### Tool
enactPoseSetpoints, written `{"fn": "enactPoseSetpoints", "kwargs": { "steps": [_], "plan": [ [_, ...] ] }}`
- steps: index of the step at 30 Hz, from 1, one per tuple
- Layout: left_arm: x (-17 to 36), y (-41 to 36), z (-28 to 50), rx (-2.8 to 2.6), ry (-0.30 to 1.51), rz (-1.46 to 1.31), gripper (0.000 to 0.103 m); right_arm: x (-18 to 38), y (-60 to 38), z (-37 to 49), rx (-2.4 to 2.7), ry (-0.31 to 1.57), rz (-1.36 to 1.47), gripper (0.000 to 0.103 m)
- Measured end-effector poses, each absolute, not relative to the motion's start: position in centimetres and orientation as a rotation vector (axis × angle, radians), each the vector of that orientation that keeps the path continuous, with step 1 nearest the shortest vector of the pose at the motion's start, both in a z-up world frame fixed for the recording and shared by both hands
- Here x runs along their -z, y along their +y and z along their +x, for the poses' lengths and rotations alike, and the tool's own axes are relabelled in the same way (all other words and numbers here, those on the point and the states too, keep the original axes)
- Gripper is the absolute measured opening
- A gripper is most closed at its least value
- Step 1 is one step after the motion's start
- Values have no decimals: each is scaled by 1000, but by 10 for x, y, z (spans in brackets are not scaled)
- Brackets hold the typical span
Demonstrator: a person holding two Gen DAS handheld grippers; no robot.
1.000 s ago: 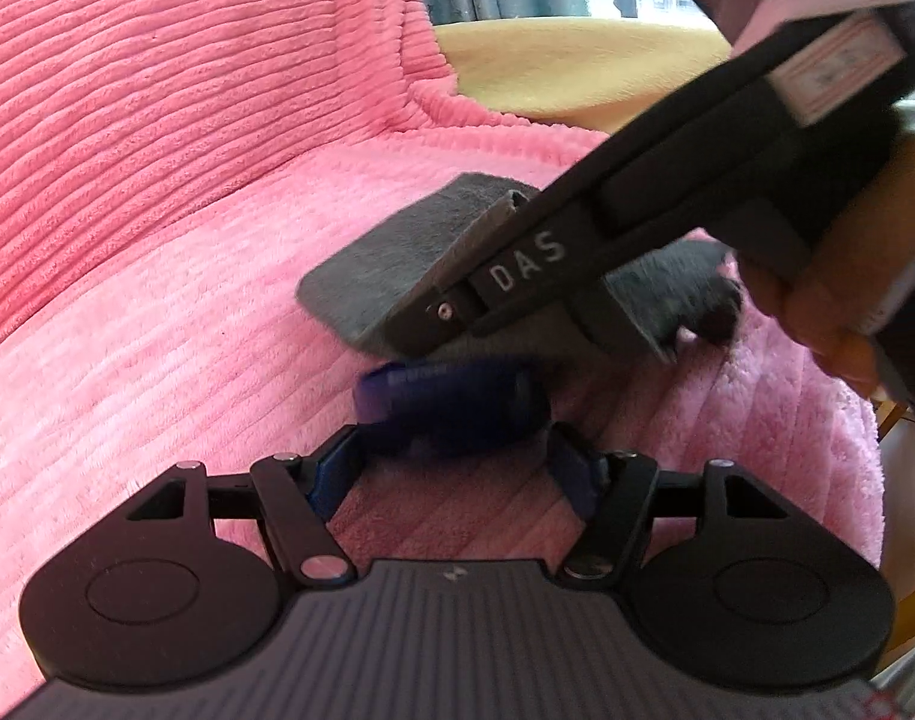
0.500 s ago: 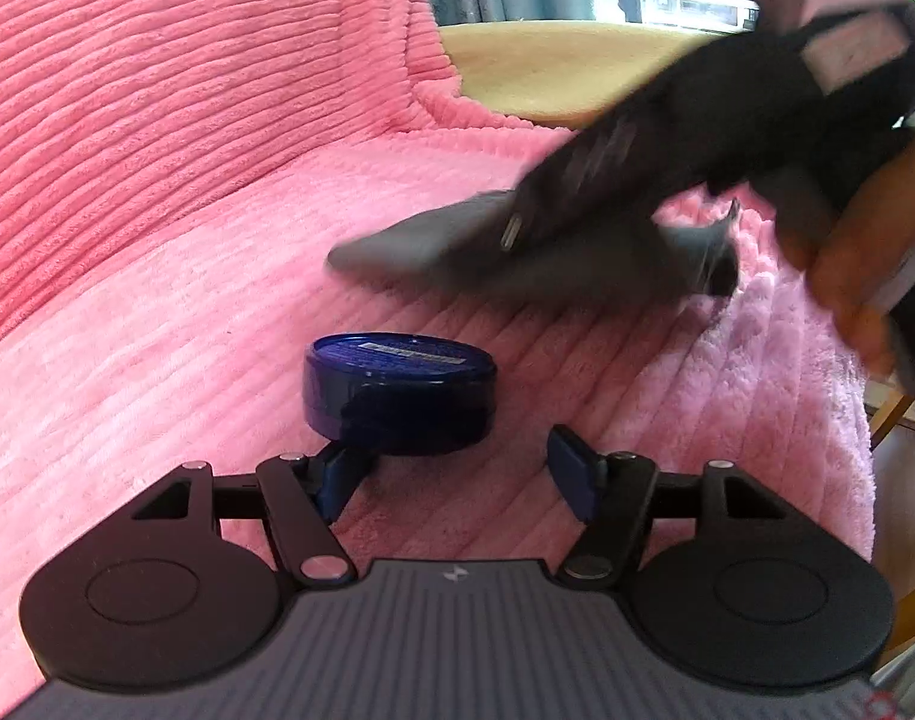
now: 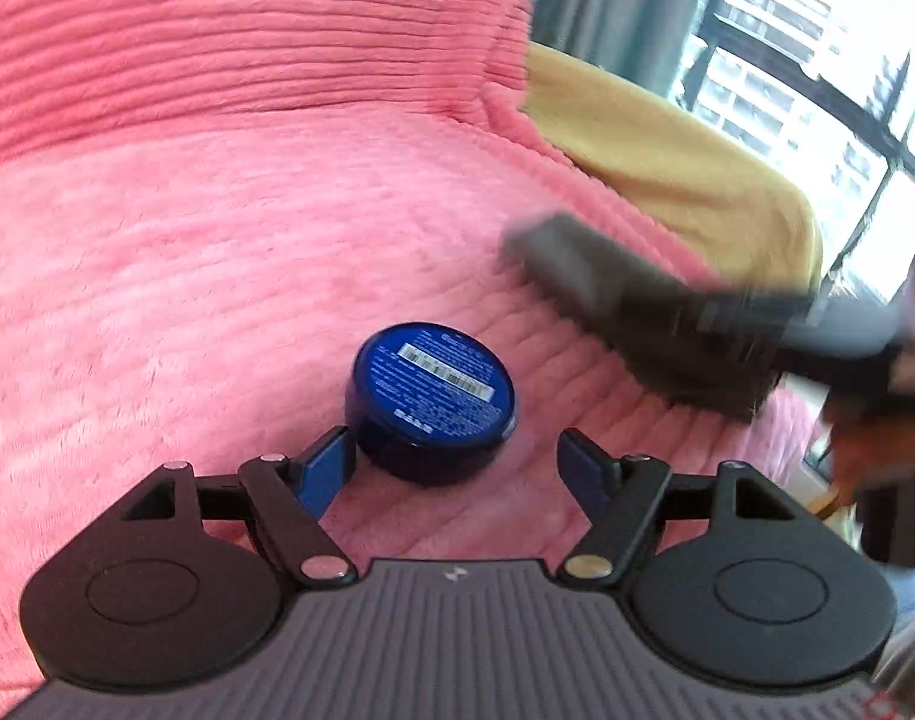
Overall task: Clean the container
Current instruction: 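Lift the cloth off the tin with the right tool, then lower the blue tin onto the blanket with the left tool while the right tool lowers the cloth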
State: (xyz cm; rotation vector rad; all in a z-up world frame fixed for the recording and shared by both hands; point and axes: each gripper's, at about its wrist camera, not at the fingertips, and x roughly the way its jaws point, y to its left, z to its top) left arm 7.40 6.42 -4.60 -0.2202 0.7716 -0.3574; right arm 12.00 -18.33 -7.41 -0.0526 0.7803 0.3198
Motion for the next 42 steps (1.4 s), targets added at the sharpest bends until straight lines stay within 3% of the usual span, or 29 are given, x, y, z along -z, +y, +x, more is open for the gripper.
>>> {"fn": "enactPoseSetpoints", "kwargs": {
  "steps": [5,9,15,21,25,29,32,36,42],
  "plan": [
    [49,74,83,342,781,-292,73,73,-178,118,-341,793,-71,7],
    [53,87,86,357,787,-404,75,51,-204,111,-345,765,178,24],
    [60,101,92,348,792,-537,75,30,-228,93,-293,560,329,25],
    [59,97,97,339,788,-539,75,48,-206,100,-336,732,188,25],
    [58,95,99,326,784,-534,72,45,-202,97,-327,705,172,25],
    [58,94,100,316,771,-524,63,49,-198,102,-340,717,168,25],
    [58,94,101,310,762,-511,46,49,-190,104,-352,718,143,25],
    [57,93,102,302,749,-494,42,47,-189,105,-372,708,176,25],
    [29,45,74,249,551,47,40,47,-192,105,-383,694,209,25]
  ]
}}
